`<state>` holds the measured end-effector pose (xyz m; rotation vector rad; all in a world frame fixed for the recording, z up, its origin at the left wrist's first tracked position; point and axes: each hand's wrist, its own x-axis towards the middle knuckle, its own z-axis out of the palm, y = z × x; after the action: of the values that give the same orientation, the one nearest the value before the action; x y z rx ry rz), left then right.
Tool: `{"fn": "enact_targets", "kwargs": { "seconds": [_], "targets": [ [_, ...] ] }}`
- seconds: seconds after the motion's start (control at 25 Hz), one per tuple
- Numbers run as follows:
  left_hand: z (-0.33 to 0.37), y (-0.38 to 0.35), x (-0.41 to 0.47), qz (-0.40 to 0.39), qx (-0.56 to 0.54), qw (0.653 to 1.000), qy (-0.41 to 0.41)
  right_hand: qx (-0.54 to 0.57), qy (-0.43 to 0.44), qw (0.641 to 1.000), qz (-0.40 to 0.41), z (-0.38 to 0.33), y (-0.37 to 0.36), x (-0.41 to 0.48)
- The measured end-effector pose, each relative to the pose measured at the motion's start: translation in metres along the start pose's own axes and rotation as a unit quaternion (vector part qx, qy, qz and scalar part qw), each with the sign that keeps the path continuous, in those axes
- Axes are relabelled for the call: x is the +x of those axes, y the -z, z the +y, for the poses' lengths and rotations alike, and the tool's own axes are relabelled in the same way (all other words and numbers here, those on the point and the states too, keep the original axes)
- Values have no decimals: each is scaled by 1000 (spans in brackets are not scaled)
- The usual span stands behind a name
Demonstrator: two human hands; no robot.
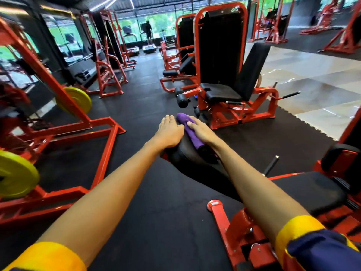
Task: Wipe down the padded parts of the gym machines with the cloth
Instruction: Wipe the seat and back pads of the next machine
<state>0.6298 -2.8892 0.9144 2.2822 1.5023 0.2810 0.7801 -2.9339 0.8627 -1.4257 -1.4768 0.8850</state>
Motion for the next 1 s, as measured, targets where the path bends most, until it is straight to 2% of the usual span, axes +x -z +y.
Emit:
{"fn": "enact_targets", "kwargs": {
  "seconds": [0.08, 0.2, 0.32, 0.4, 0.56, 0.64, 0.76, 0.88, 0.96, 1.0],
  "targets": [
    [6, 1, 3, 1, 2, 1000, 16, -17, 20, 999, 34, 3, -2, -9],
    [7, -4, 3, 23, 16, 999, 18, -23, 41, 999, 7, 53, 8, -35],
    [6, -2, 9, 24, 31, 999, 9, -62, -46, 997, 12, 77, 25, -8],
    [7, -1, 11, 21, 49, 999, -2, -59, -73, 996, 2, 71, 26, 26],
    [8, -2, 19, -5, 110, 993, -29, -30, 8, 999, 23, 17, 6, 19],
    [6, 0, 25, -23, 141, 989, -36, -34, 25, 998, 38, 28, 6, -1],
    [12, 2, 23, -41, 174, 984, -24, -26, -48, 998, 37, 69, 18, -24],
    [21, 2, 21, -55, 227, 972, -2, -56, -151, 987, 28, 81, 34, 1],
    [29, -3, 21, -50, 277, 959, 19, -52, -172, 984, 14, 88, 38, 39],
    [35, -5, 20, -45, 311, 949, 27, -54, -152, 987, 1, 85, 37, 55]
  ]
}}
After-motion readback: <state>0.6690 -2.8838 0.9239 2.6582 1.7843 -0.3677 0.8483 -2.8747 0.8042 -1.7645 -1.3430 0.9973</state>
